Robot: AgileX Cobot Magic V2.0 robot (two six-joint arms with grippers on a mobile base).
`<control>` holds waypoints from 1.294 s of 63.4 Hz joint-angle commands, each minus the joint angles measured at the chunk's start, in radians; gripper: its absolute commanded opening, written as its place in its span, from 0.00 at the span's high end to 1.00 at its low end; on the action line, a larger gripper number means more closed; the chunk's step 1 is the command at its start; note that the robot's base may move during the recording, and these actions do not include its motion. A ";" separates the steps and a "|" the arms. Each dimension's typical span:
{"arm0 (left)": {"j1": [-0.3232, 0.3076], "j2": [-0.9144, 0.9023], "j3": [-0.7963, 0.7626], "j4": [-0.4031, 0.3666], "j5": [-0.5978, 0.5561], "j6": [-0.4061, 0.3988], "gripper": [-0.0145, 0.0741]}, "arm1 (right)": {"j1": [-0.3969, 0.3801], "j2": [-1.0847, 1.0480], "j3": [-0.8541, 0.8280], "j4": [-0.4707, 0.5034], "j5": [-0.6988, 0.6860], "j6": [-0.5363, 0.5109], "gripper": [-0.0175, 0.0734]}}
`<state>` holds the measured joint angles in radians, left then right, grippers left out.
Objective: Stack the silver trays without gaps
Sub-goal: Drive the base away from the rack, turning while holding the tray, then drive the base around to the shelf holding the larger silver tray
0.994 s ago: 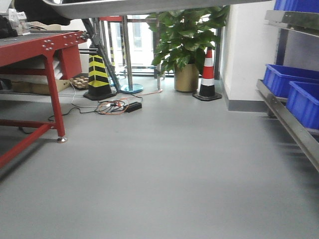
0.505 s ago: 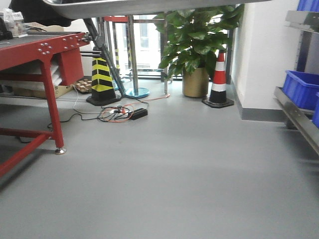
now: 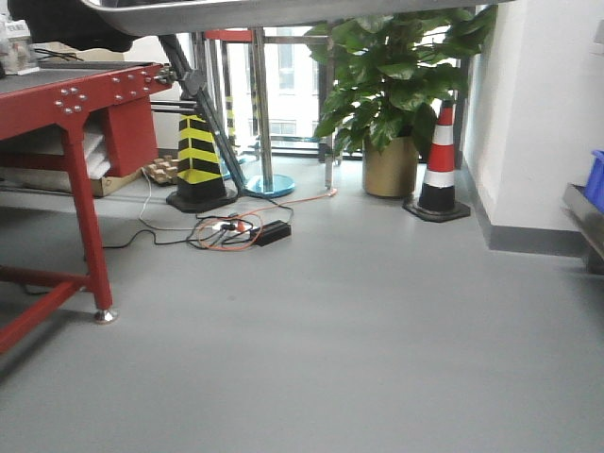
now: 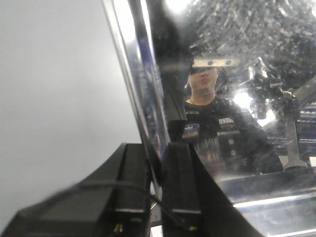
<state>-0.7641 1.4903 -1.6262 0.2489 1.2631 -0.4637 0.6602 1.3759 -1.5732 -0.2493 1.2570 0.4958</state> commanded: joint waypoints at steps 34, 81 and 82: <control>-0.016 -0.036 -0.027 -0.038 0.032 0.026 0.89 | 0.012 -0.029 -0.032 0.023 -0.085 -0.021 0.74; -0.016 -0.036 -0.027 -0.036 0.030 0.026 0.89 | 0.012 -0.020 -0.032 0.023 -0.086 -0.021 0.74; -0.016 -0.036 -0.027 -0.036 0.030 0.026 0.89 | 0.012 -0.020 -0.032 0.023 -0.086 -0.021 0.74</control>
<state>-0.7641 1.4903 -1.6262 0.2524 1.2631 -0.4637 0.6602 1.3843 -1.5732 -0.2523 1.2570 0.4958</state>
